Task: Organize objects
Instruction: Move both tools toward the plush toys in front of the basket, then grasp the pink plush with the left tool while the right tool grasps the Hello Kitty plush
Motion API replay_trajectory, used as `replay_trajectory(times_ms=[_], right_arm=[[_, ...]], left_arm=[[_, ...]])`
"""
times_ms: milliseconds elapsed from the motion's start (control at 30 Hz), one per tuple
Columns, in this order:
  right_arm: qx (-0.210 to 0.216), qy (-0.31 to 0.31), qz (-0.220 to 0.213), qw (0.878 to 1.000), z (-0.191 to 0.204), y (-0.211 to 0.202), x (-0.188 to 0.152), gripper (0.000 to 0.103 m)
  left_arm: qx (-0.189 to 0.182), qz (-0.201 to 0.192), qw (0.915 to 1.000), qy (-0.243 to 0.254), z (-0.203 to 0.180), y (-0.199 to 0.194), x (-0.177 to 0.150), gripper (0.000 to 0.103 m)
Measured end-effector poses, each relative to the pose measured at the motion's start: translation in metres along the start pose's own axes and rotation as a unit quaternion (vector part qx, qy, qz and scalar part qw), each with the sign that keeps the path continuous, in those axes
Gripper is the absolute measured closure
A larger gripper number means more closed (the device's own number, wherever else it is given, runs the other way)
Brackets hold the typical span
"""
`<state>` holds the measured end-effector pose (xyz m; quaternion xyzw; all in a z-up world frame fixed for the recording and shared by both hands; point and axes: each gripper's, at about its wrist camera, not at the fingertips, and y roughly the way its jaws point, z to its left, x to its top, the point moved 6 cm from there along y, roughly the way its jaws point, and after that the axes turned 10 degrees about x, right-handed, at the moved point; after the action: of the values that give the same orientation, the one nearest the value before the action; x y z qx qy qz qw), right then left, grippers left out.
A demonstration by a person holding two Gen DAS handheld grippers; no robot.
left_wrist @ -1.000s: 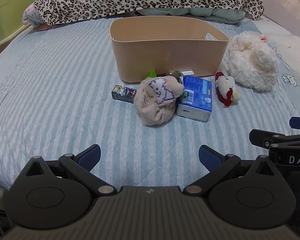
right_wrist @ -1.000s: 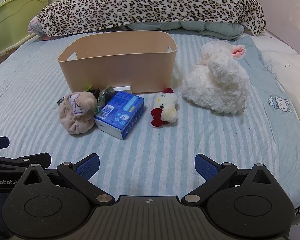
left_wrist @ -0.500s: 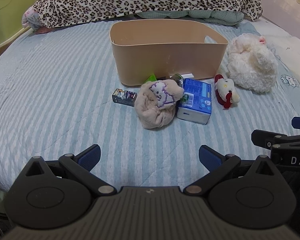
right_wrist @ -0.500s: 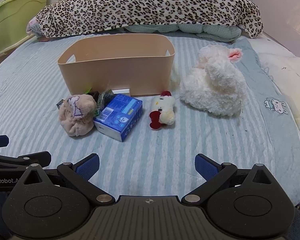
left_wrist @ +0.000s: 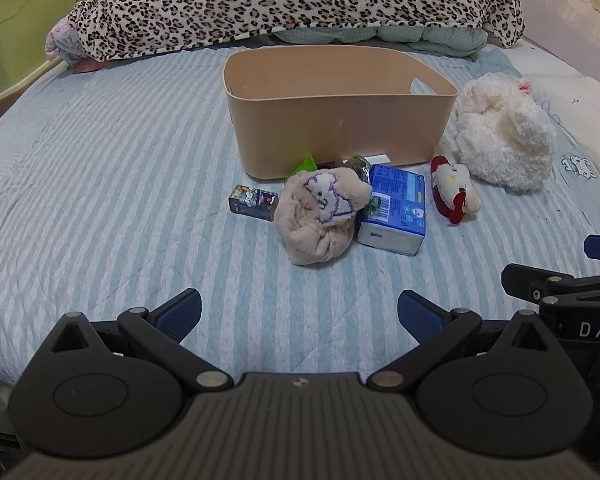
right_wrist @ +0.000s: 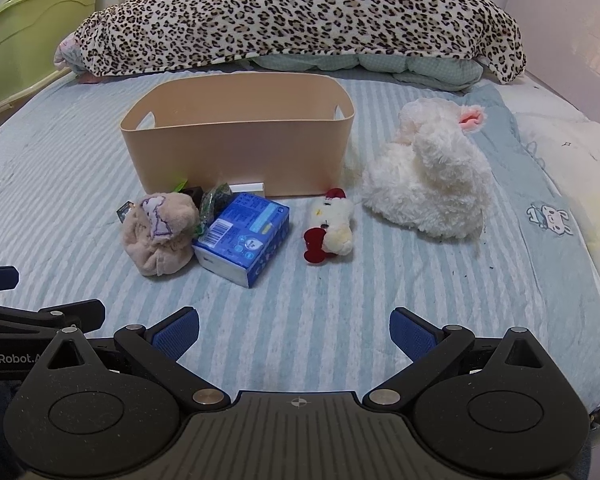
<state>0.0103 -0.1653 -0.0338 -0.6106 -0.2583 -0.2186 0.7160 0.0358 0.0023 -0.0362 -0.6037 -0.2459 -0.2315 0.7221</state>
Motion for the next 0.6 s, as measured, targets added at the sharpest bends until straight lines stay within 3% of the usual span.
replay_trajectory(times_ms=[600], right_arm=[[-0.013,0.001,-0.002,1.000,-0.029,0.030,0.021,0.000]], left_arm=[[0.003,0.015,0.9999,0.003,0.006,0.038,0.023,0.000]])
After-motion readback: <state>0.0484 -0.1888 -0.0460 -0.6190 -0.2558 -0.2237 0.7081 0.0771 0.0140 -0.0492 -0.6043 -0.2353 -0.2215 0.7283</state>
